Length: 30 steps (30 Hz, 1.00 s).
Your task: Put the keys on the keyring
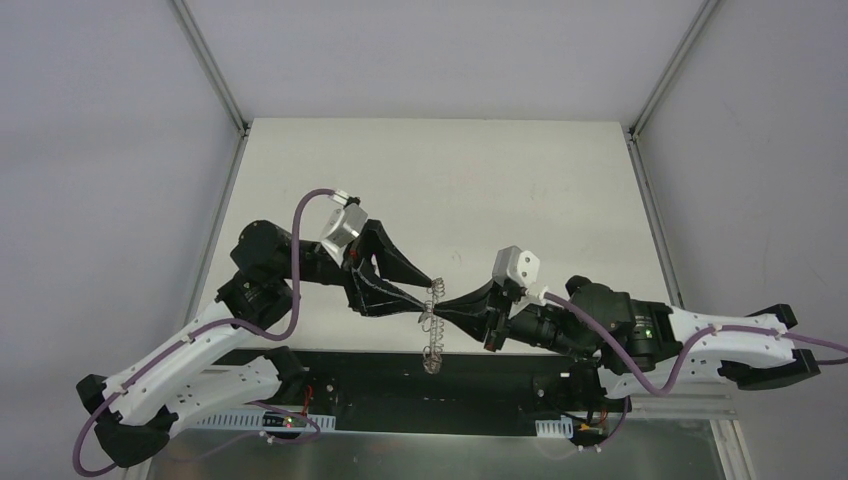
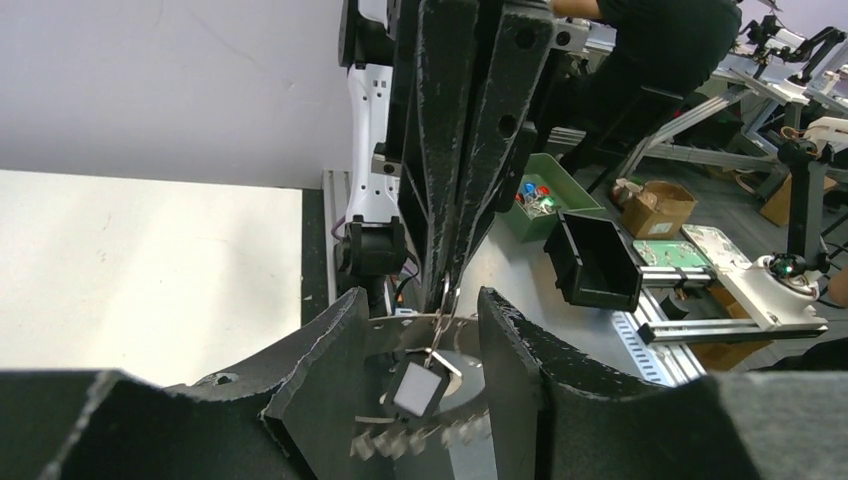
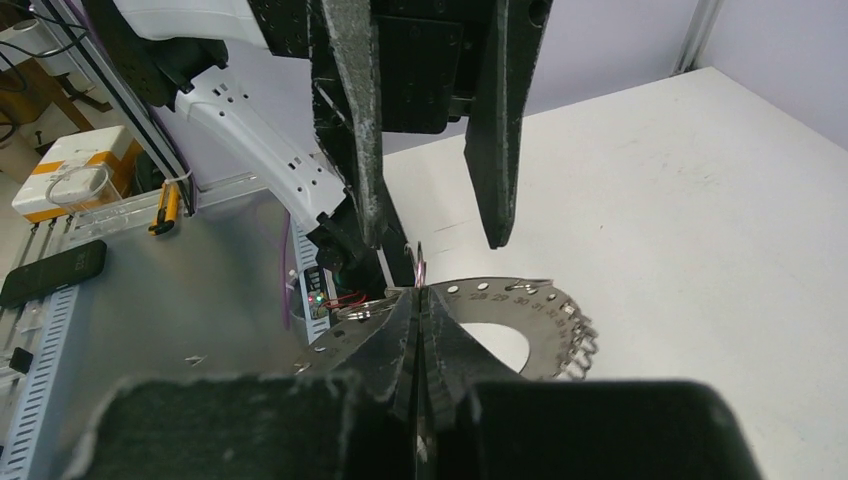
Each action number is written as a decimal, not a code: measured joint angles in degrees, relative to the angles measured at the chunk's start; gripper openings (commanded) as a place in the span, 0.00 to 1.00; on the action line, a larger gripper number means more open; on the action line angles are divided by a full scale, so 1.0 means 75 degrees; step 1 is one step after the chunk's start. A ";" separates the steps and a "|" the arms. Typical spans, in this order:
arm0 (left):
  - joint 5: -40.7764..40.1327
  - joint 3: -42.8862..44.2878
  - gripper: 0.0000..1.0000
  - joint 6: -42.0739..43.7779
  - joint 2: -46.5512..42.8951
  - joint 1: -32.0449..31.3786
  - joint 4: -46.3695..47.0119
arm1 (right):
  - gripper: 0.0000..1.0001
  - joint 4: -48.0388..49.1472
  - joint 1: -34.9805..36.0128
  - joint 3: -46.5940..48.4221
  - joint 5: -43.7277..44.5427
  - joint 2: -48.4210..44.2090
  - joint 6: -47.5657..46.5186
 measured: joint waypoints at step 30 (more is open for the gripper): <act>0.0172 -0.0364 0.21 -0.0117 -0.0542 -0.0003 0.0131 | 0.00 0.0469 0.0000 0.0143 0.0102 0.0463 0.0466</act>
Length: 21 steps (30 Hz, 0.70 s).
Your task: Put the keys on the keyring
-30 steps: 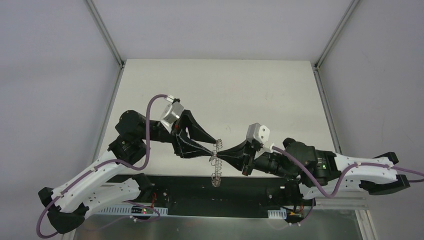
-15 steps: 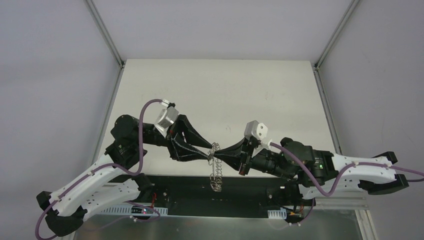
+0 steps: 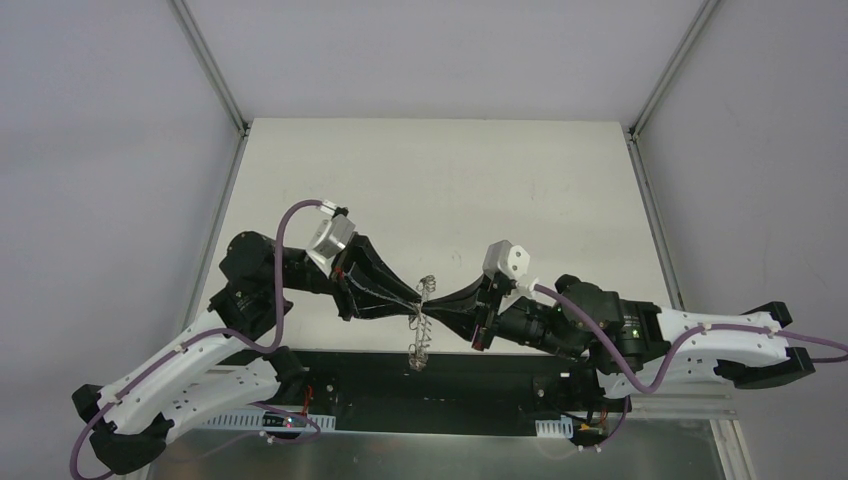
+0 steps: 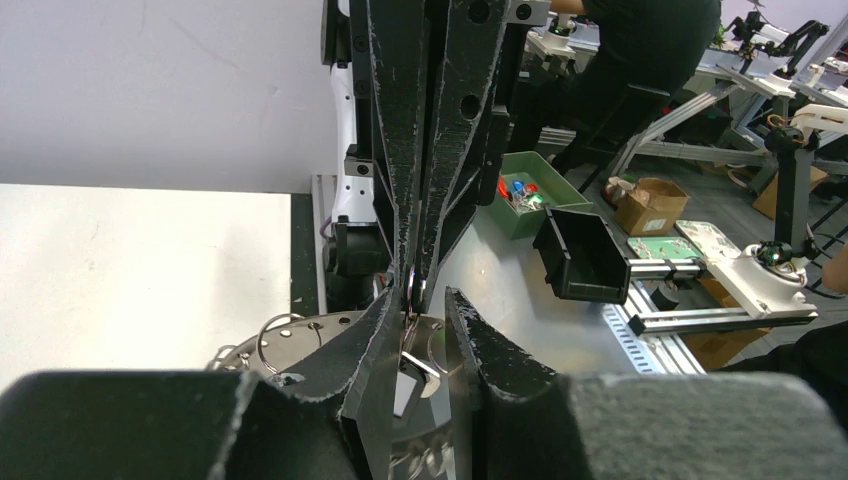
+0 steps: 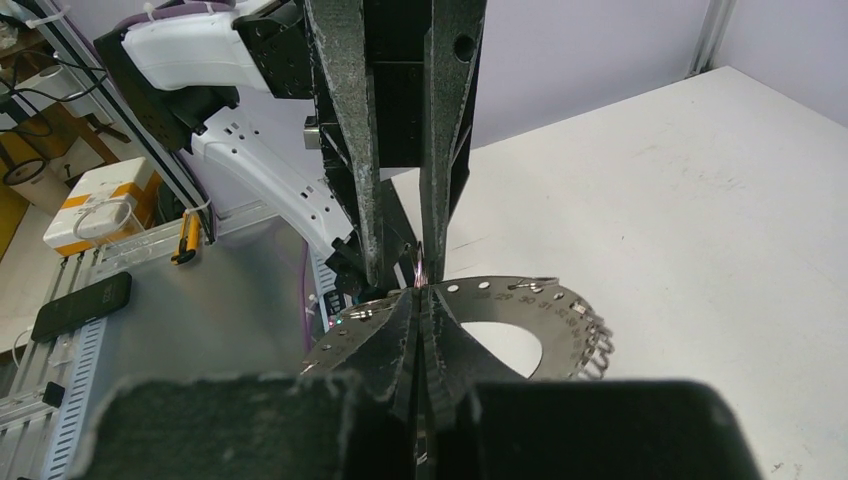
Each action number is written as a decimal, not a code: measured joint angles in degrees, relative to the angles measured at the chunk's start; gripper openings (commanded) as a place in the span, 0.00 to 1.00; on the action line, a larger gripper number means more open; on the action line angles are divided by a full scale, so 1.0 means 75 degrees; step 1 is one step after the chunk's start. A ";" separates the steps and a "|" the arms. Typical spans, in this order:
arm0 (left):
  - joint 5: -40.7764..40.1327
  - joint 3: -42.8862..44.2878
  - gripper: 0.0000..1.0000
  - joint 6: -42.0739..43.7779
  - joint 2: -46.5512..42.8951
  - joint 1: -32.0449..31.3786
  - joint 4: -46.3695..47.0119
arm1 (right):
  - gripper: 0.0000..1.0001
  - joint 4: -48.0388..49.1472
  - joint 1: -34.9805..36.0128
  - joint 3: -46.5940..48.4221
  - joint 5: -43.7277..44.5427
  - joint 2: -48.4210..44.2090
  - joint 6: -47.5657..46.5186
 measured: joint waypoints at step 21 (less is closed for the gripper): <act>-0.0032 -0.0087 0.00 0.0044 -0.0157 0.0000 -0.0178 | 0.00 0.0210 0.0000 0.0000 -0.0108 0.0017 -0.0006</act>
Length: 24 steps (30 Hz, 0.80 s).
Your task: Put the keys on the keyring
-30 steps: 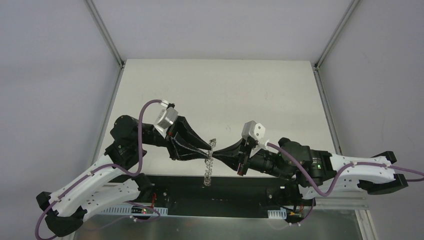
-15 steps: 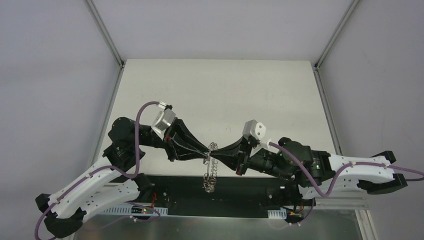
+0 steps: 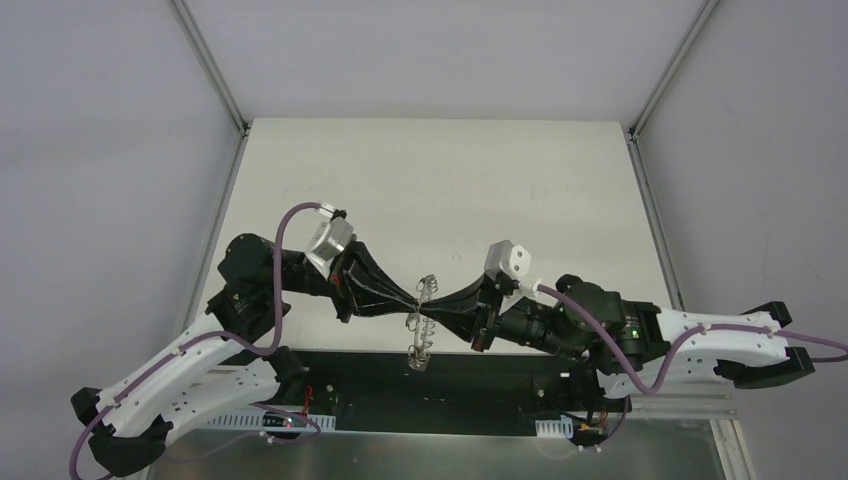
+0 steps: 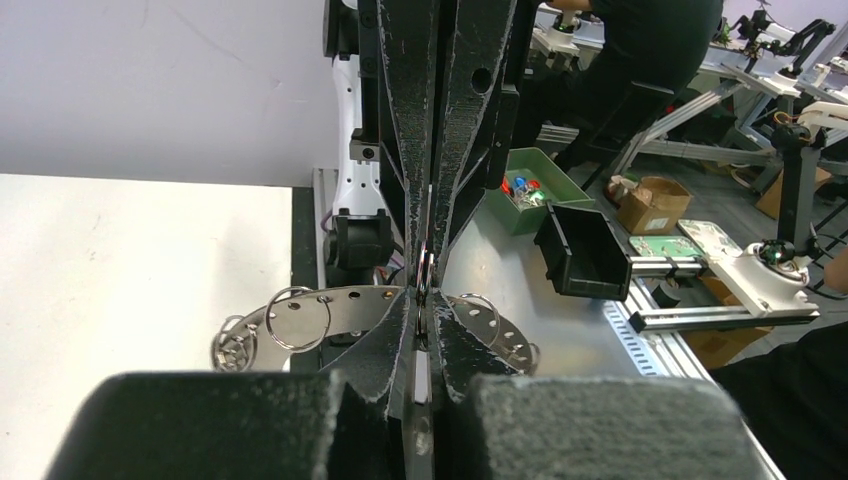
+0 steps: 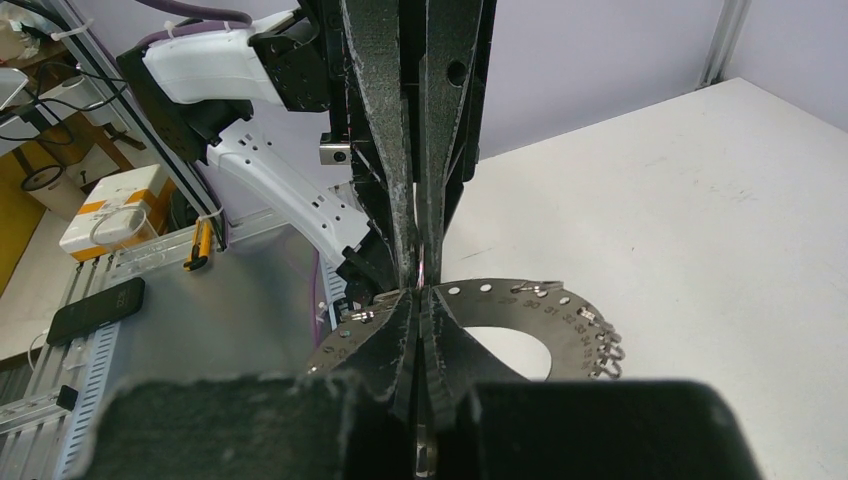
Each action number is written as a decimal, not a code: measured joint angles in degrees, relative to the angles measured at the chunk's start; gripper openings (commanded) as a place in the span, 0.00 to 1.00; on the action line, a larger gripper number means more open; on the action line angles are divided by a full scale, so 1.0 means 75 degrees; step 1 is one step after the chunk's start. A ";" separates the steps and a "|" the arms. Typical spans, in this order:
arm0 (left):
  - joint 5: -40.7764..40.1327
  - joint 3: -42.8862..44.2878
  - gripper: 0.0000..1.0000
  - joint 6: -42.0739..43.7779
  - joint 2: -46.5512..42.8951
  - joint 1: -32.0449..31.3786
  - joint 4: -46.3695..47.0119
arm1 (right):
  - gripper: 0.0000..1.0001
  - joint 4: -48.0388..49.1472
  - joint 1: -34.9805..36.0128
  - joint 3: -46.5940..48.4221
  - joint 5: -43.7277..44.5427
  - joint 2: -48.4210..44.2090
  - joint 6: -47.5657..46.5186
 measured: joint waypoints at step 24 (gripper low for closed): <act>-0.0650 0.0280 0.00 0.0213 0.0656 -0.0006 -0.1929 | 0.42 -0.1868 -0.0006 0.0175 0.0691 -0.0647 -0.0050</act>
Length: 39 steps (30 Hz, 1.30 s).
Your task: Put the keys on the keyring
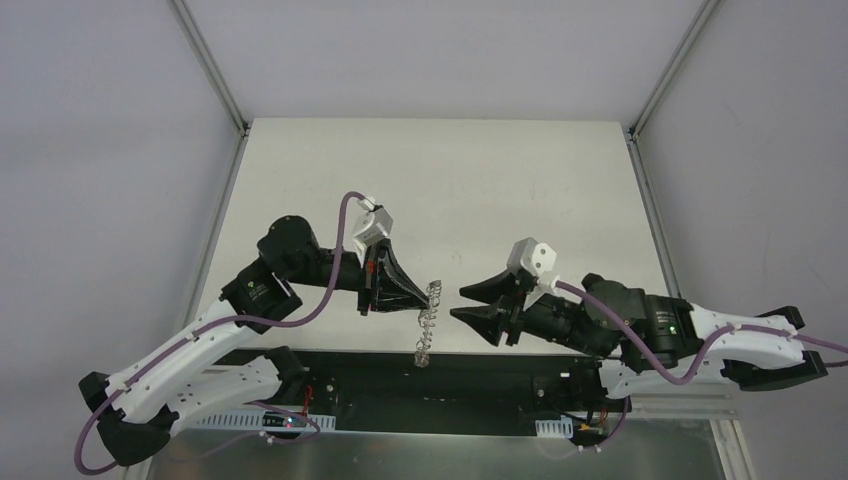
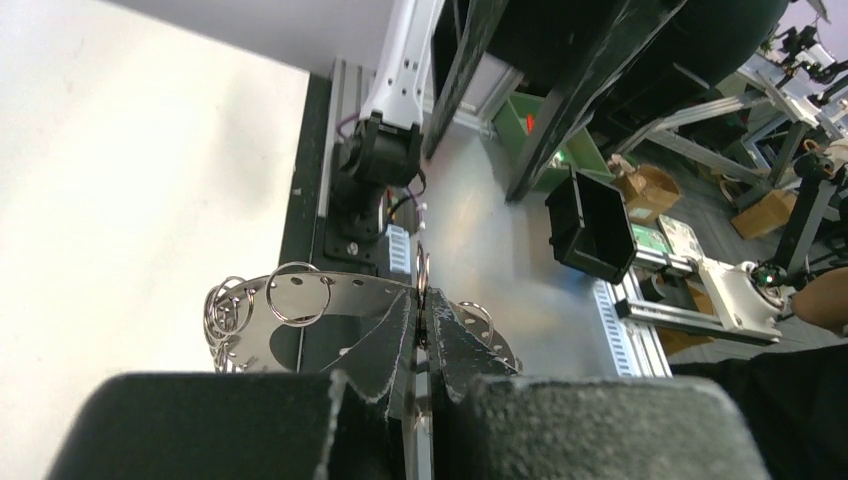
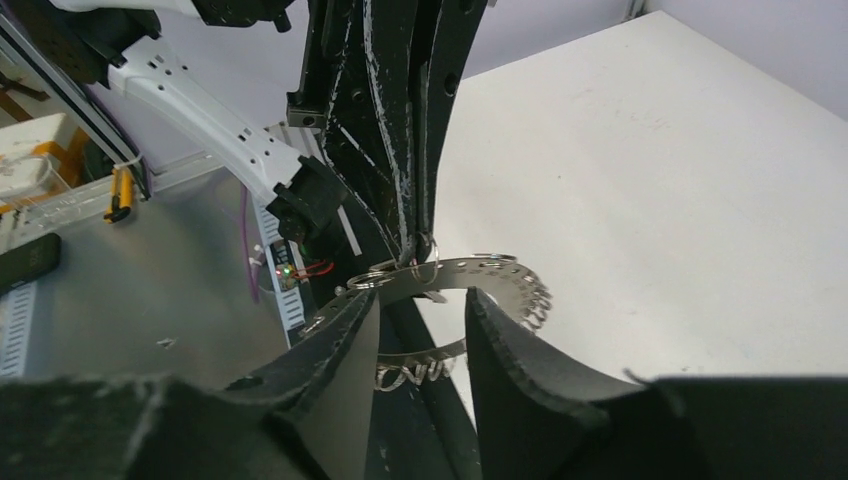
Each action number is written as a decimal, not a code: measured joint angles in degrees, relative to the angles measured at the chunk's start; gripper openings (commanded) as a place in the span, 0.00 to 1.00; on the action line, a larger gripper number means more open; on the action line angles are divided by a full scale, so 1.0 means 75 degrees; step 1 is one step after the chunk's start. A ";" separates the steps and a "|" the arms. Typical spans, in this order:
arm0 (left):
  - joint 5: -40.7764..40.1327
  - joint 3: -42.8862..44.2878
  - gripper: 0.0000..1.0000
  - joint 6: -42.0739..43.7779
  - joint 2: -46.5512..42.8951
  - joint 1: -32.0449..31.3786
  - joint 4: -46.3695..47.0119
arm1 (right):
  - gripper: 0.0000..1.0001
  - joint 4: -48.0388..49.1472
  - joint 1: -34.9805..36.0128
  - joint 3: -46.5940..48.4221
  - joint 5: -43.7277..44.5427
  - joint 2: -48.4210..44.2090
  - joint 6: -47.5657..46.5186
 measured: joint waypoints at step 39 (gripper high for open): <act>0.1265 0.0842 0.00 0.1693 0.0621 0.0000 -0.3401 | 0.40 -0.1725 -0.4832 0.1833 -0.9171 0.2873 0.1658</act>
